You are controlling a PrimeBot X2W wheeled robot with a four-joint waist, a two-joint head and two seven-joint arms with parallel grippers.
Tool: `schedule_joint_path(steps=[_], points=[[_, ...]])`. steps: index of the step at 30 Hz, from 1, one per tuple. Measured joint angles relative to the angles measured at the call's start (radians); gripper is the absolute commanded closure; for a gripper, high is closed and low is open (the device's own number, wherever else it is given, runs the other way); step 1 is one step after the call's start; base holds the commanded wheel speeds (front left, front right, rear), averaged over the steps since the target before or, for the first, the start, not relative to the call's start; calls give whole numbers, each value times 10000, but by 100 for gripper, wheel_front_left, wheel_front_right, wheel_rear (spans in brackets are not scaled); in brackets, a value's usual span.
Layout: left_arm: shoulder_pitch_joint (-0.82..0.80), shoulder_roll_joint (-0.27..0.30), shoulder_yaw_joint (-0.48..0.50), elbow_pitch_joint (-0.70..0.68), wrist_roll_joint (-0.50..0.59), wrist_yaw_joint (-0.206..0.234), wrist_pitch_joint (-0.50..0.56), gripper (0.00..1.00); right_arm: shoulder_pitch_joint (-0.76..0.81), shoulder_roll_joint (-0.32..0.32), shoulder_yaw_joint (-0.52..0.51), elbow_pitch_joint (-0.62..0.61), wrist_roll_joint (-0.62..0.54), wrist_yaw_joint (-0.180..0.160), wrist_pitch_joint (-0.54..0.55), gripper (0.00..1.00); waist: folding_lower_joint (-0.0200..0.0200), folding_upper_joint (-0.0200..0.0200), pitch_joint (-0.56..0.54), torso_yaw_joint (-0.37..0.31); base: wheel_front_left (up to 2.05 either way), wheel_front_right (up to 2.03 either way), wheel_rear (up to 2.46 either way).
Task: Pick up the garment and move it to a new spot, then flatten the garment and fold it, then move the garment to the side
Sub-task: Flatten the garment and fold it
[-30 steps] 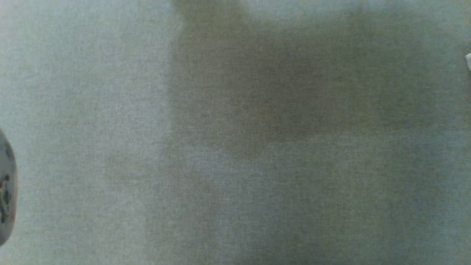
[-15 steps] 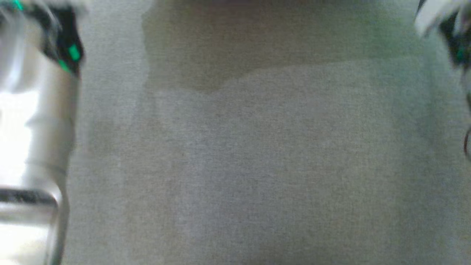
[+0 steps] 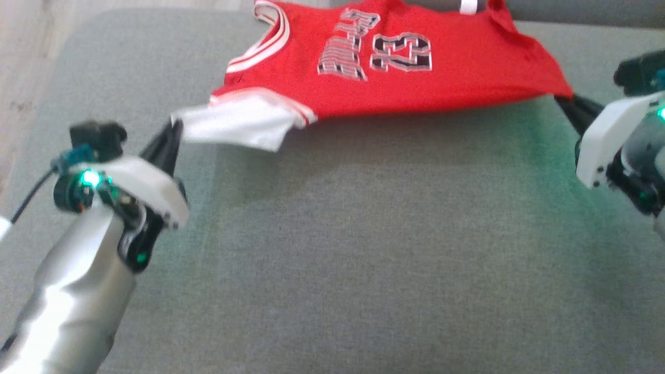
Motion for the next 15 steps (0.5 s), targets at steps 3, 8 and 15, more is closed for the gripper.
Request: schedule_joint_path(steps=[3, 8, 15], points=[[763, 589, -403, -861, -194, -2, 677, 100, 346, -240, 332, -353, 543, 0, 332, 100, 1, 0, -359, 21, 0, 0, 0], [1856, 1438, -516, -2291, -372, 115, 1490, 100, 1093, -602, 825, -1087, 1565, 0, 1252, 100, 0, 0, -998, 30, 0, 0, 0], [3501, 2382, -600, -4441, -832, 813, 2460, 100, 2178, -1298, 1308, -2265, 2734, 0, 2261, 100, 0, 0, -1811, 22, 0, 0, 0]])
